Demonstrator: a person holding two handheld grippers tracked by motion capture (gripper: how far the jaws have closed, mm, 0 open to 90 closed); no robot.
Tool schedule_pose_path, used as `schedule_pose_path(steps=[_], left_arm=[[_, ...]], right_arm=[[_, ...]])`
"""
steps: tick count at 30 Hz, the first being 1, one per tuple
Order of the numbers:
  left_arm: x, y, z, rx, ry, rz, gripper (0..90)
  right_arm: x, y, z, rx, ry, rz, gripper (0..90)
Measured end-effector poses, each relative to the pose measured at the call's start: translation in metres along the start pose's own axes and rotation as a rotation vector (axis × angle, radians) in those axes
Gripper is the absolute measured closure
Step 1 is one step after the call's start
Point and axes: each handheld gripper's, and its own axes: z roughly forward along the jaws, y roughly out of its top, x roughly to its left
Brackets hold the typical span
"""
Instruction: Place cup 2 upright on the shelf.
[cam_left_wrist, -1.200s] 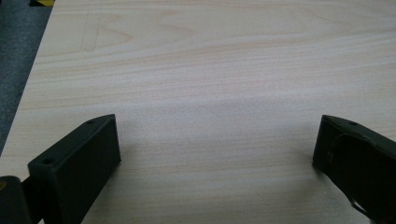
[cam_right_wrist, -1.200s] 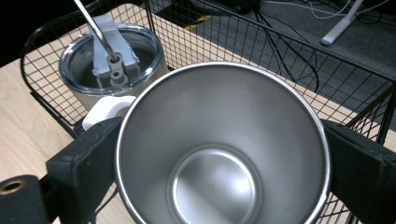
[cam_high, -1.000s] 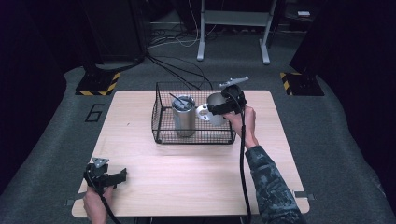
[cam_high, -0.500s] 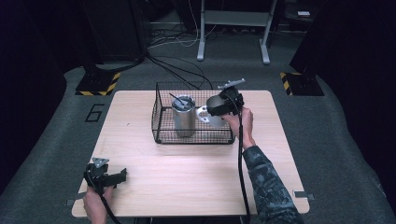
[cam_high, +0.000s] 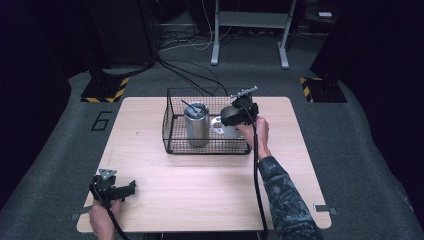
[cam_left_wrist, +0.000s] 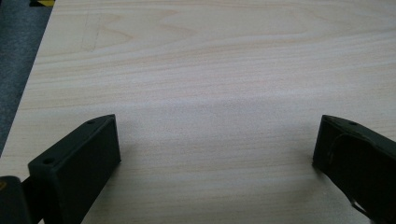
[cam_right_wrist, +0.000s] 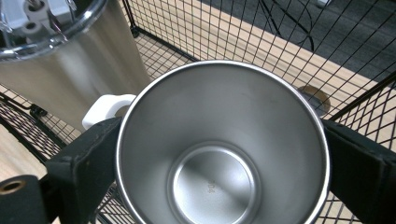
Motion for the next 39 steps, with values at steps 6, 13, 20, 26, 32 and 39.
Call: schedule_pose_path(steps=[6,13,20,26,32,39], left_arm=[[0.0,0.0,0.0,-0.001,0.0,0.0,0.4],[0.0,0.0,0.0,0.0,0.0,0.0,0.4],[0.0,0.0,0.0,0.0,0.0,0.0,0.4],[0.0,0.0,0.0,-0.001,-0.001,-0.001,0.4],[0.0,0.0,0.0,0.0,0.0,0.0,0.4],[0.0,0.0,0.0,-0.001,-0.001,-0.006,0.4]], right_arm=[[0.002,-0.001,0.006,0.025,-0.003,-0.007,5.5],[0.003,-0.005,0.015,0.05,-0.005,-0.005,5.5],[0.005,-0.006,0.019,0.072,-0.027,-0.015,5.5],[0.008,-0.006,0.02,0.072,-0.018,-0.019,5.5],[0.011,-0.007,0.023,0.085,-0.021,-0.026,5.5],[0.013,-0.009,0.027,0.113,-0.021,-0.027,5.4]])
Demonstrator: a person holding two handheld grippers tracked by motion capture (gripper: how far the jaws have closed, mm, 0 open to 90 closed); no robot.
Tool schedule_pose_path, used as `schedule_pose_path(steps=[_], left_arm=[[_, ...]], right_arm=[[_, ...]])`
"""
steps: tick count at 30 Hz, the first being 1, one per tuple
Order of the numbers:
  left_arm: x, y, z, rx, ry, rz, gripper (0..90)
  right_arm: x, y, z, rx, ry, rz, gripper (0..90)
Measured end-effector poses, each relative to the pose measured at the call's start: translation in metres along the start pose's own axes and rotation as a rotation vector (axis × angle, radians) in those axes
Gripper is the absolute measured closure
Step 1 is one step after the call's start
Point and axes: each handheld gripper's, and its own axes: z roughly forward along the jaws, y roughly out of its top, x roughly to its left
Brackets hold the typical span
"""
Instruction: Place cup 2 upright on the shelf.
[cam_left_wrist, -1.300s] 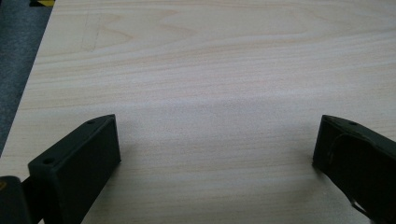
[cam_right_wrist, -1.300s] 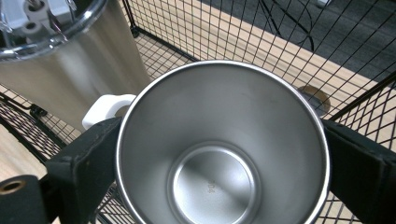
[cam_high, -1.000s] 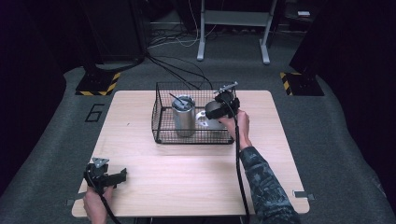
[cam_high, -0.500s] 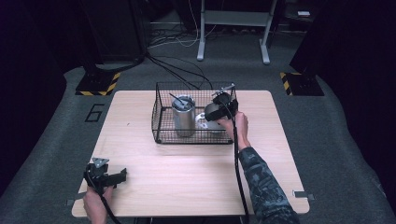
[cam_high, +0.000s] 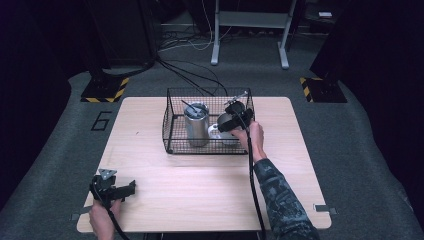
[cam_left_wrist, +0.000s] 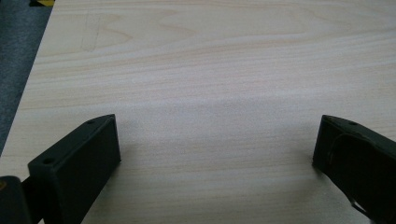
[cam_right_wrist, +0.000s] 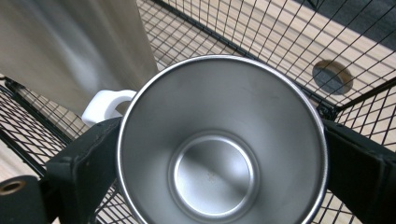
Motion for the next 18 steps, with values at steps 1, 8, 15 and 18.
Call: schedule_pose_path(steps=[1,8,15,18], left_arm=[[0.0004,0.0001,-0.0001,0.001,0.001,0.006,0.4],[0.0,0.0,0.0,0.0,0.0,0.0,0.4],[0.0004,0.0001,-0.0001,0.001,0.002,0.007,0.4],[0.0004,0.0001,-0.0002,0.001,0.002,0.007,0.4]], right_arm=[[0.0004,-0.0002,0.0011,0.006,-0.005,0.005,5.4],[-0.0011,-0.0023,0.0065,0.045,0.01,0.019,5.3],[-0.0002,-0.0032,0.0094,0.059,0.009,0.019,5.2],[-0.0006,-0.0036,0.0091,0.062,0.01,0.024,5.2]])
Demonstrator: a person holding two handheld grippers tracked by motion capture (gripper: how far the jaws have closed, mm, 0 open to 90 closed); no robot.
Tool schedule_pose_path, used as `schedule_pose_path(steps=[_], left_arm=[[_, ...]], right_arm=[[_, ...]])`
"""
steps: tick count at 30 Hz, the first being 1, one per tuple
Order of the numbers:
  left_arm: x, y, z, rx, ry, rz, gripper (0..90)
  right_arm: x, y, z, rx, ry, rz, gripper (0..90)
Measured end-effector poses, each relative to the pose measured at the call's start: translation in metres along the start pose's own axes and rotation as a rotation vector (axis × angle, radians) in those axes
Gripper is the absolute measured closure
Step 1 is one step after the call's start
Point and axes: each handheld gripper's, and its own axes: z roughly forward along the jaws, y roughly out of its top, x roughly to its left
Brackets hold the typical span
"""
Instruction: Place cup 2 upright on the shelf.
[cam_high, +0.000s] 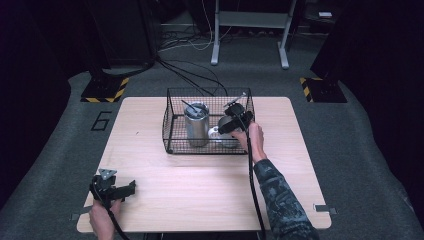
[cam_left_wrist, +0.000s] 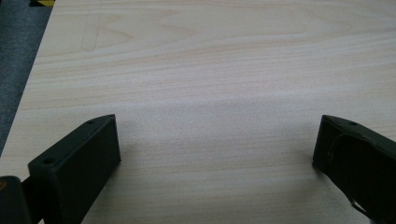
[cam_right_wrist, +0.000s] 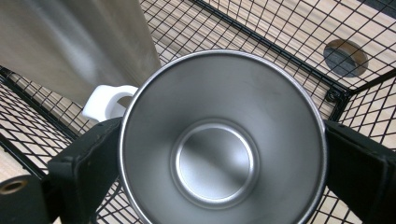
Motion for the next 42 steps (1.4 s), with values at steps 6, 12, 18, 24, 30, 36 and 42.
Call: schedule_pose_path(steps=[6,12,18,24,30,36,42], left_arm=[[0.0,0.0,0.0,-0.001,0.0,-0.001,0.4],[0.0,0.0,0.0,0.0,0.0,0.0,0.4],[0.0,0.0,0.0,0.006,-0.002,0.001,0.4],[-0.001,0.0,0.0,0.0,-0.004,-0.008,0.4],[0.0,0.0,0.0,0.005,-0.002,0.001,0.4],[-0.001,0.0,0.0,-0.003,-0.002,-0.008,0.4],[0.0,0.0,0.0,-0.001,-0.001,-0.002,0.4]], right_arm=[[0.0,0.0,-0.001,0.016,-0.001,-0.007,4.9],[0.003,0.002,-0.006,0.001,-0.016,-0.02,4.2],[0.006,0.004,-0.007,-0.001,-0.028,-0.045,0.3],[0.009,0.006,-0.014,-0.015,-0.052,-0.064,0.0],[0.007,0.004,-0.026,-0.061,-0.014,-0.067,0.0],[0.011,0.001,-0.047,-0.11,0.04,-0.067,0.0],[0.021,-0.007,-0.072,-0.145,0.06,-0.102,0.0]])
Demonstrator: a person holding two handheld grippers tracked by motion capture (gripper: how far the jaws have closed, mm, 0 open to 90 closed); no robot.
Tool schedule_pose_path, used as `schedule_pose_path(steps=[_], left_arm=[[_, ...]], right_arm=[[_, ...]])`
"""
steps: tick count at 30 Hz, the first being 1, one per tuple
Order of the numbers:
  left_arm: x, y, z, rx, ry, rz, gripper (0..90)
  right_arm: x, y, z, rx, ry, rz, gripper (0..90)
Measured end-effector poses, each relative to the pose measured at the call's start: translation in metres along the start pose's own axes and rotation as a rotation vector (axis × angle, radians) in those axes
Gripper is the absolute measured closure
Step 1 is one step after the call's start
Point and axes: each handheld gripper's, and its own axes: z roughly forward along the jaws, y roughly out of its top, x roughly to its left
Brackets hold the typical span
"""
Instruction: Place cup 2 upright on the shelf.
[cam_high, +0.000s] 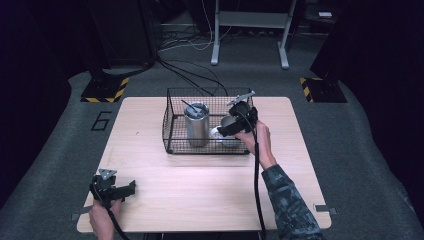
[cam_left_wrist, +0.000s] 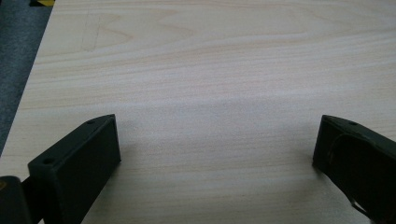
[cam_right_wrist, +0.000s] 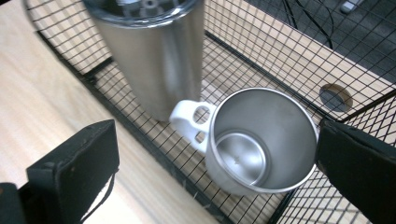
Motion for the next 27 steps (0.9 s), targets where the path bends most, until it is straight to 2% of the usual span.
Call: schedule_pose_path(steps=[5,11,14,25,27], left_arm=[[0.0,0.0,0.0,0.001,0.0,0.0,0.4],[0.0,0.0,0.0,0.0,-0.002,-0.006,0.4],[0.0,0.0,0.0,-0.001,-0.002,-0.006,0.4],[0.0,0.0,0.0,0.001,0.0,0.001,0.4],[0.0,0.0,0.0,0.001,0.0,0.001,0.4]], right_arm=[[0.01,-0.009,-0.019,-0.033,0.018,-0.024,0.0],[0.019,-0.023,-0.036,-0.064,0.001,-0.065,0.0],[0.023,-0.033,-0.045,-0.079,-0.014,-0.067,0.0],[0.022,-0.073,-0.068,-0.093,-0.041,-0.055,0.0],[0.02,-0.081,-0.07,-0.1,-0.045,-0.064,0.0]])
